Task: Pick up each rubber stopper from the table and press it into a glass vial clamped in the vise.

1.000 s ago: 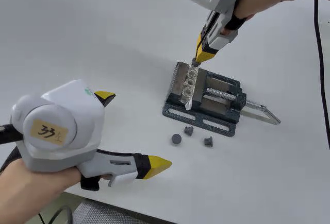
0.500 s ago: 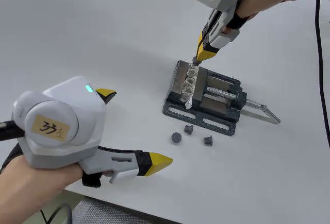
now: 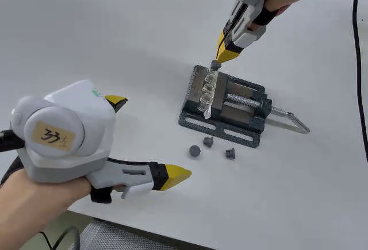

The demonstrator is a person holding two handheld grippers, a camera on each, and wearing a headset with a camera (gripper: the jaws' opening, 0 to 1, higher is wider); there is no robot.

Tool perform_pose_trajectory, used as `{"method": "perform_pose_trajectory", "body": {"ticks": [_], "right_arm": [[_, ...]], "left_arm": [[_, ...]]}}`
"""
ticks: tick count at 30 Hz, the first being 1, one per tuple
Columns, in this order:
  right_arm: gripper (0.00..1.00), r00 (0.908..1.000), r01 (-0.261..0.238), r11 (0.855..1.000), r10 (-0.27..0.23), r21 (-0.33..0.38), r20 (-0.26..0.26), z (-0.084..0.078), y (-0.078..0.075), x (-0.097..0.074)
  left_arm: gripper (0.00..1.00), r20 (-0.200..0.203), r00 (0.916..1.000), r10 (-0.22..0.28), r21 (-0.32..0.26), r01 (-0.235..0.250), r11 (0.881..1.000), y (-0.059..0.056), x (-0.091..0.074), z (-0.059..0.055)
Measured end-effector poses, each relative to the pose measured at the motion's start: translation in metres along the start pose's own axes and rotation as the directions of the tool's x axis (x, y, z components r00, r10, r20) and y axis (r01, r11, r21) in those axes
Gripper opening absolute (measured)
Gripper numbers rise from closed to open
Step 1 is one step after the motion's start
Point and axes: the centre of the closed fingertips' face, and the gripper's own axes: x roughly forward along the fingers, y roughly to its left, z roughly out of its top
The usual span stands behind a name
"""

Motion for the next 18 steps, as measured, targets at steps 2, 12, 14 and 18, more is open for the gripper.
{"method": "perform_pose_trajectory", "body": {"ticks": [2, 12, 14, 18], "right_arm": [[0.00, 1.0000, -0.009, 1.000, 0.009, 0.002, -0.004, -0.0008, 0.0023, 0.0028], [0.00, 0.9996, -0.028, 0.999, 0.028, 0.019, -0.003, -0.0015, 0.0013, 0.0038], [0.00, 0.9993, -0.036, 0.999, 0.036, 0.024, 0.004, -0.0002, 0.0031, 0.0031], [0.00, 0.9991, -0.043, 0.999, 0.043, 0.020, 0.000, -0.0003, 0.0043, 0.0044]], "left_arm": [[0.98, -0.001, 1.0000, -0.001, -0.001, 0.001, 1.000, -0.0012, 0.0002, 0.0000], [0.98, -0.013, 0.9999, -0.003, -0.007, 0.003, 1.000, 0.0001, 0.0015, -0.0061], [0.98, -0.013, 0.9999, -0.004, -0.006, 0.004, 1.000, -0.0001, 0.0013, -0.0062], [0.98, -0.014, 0.9999, -0.004, -0.007, 0.004, 1.000, -0.0002, 0.0013, -0.0061]]}}
